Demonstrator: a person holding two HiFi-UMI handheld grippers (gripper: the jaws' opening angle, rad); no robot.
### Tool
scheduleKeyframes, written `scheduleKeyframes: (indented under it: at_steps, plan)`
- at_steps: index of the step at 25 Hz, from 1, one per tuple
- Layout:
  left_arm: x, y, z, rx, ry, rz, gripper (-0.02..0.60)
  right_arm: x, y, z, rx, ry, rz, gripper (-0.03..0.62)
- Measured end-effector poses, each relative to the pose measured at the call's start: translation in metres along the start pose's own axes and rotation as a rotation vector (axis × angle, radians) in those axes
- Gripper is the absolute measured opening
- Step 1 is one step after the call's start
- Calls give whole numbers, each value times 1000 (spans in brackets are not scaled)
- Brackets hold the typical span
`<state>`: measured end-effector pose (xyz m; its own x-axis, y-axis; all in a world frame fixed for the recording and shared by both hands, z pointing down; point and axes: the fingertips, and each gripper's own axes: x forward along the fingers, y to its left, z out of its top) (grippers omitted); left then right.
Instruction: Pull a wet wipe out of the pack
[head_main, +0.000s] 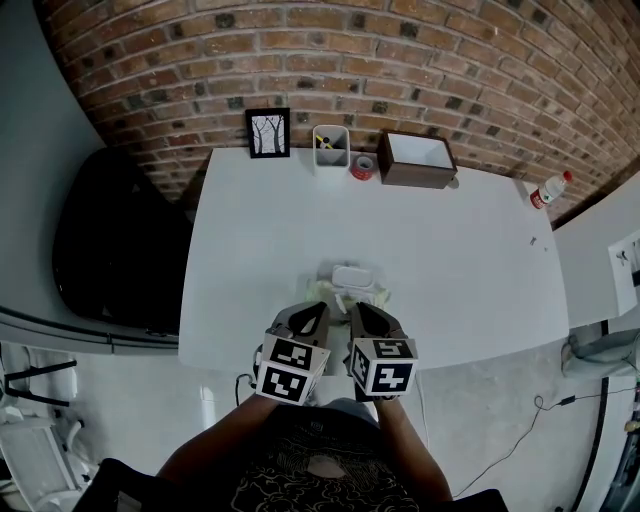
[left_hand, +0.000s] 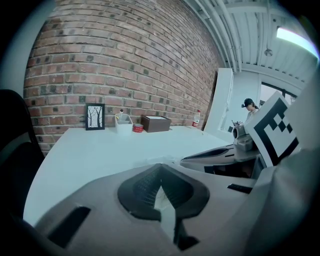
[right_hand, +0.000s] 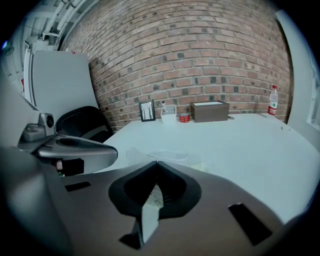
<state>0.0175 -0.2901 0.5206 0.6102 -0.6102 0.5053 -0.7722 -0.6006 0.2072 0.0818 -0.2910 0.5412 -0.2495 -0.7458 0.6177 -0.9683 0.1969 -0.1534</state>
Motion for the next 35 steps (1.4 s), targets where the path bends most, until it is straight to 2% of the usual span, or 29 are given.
scheduleKeyframes:
  at_steps: [21,35]
  plan:
    - [-16,-15,20,13,-42,-16,12,-33,10,37,-37,-99,-8,17]
    - [-27,-26,39,31,-65,-52,12,-51,13,53,-43,-119,-46,17]
